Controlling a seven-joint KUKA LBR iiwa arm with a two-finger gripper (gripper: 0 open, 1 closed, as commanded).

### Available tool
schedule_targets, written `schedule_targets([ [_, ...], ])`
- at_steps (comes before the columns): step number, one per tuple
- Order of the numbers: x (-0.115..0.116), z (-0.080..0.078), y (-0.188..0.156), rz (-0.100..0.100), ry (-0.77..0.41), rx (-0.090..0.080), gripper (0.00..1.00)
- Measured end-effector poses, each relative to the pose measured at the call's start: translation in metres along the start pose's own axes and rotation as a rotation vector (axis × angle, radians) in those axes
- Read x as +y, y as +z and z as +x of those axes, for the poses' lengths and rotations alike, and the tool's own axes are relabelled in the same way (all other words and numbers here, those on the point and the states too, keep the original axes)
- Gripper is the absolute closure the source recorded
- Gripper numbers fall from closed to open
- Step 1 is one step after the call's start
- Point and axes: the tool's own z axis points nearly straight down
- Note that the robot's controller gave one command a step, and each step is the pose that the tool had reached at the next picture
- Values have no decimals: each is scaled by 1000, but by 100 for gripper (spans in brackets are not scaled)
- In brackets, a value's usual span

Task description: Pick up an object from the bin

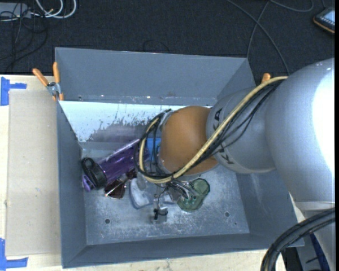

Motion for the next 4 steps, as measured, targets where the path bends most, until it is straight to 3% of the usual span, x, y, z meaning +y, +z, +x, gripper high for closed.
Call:
schedule_targets([
  [1, -24, 45, -2, -3, 71, 14, 100],
  [2, -24, 45, -2, -3, 71, 14, 100],
  [4, -23, 47, -52, -4, 72, 25, 100],
])
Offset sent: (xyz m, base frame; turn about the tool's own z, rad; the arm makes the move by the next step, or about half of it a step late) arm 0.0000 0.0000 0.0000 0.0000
